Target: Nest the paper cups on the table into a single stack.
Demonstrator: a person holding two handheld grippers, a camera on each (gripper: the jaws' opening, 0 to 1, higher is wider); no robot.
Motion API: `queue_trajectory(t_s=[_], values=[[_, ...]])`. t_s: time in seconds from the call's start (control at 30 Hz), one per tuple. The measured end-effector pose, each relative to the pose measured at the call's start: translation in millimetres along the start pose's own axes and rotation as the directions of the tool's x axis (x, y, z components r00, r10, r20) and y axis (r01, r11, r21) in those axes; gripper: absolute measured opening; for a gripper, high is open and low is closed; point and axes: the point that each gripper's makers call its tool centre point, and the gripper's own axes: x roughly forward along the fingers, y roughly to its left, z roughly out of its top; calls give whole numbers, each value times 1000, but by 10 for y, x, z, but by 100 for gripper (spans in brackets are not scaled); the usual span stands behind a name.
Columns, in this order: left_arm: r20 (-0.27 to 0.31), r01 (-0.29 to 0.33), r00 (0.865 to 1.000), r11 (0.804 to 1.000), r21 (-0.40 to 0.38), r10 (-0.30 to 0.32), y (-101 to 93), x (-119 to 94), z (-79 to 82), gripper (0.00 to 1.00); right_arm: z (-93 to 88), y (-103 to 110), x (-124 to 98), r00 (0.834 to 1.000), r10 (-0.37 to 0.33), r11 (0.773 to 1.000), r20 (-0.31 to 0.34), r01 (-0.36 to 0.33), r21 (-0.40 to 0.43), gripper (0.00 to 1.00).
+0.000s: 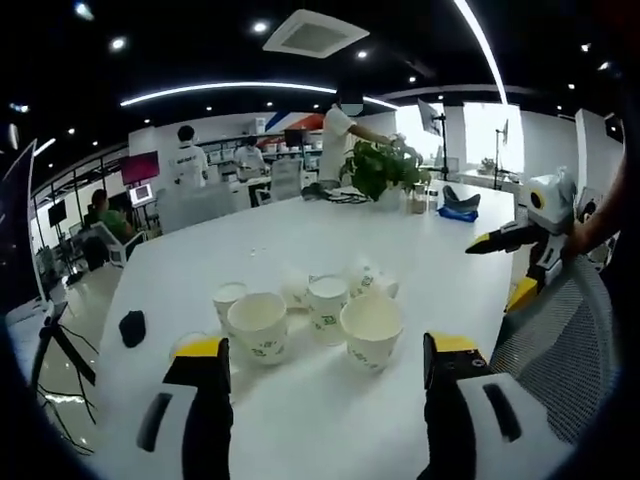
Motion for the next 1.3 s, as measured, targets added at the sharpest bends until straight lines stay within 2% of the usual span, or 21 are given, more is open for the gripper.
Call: queue_trajectory(t_s=[0.43,0.67,0.83,1.3], values=[[-11,13,1000,1000,-5,-13,-44,167,5,66,-15,3,3,1000,0,1000,-9,0,2,90],[-38,19,999,1000,-13,-19,-70,246,-71,59,-29,2,4,1000,1,1000,-16,-1,2,90],[-52,22,998,1000,-18,-23,-78,342,-84,53,-33,7,3,1000,2,1000,-20,-2,4,89],[-81,43,996,999,-17,-45,-116,618,-109,44,-63,-7,10,1000,1,1000,-30,-1,8,88]])
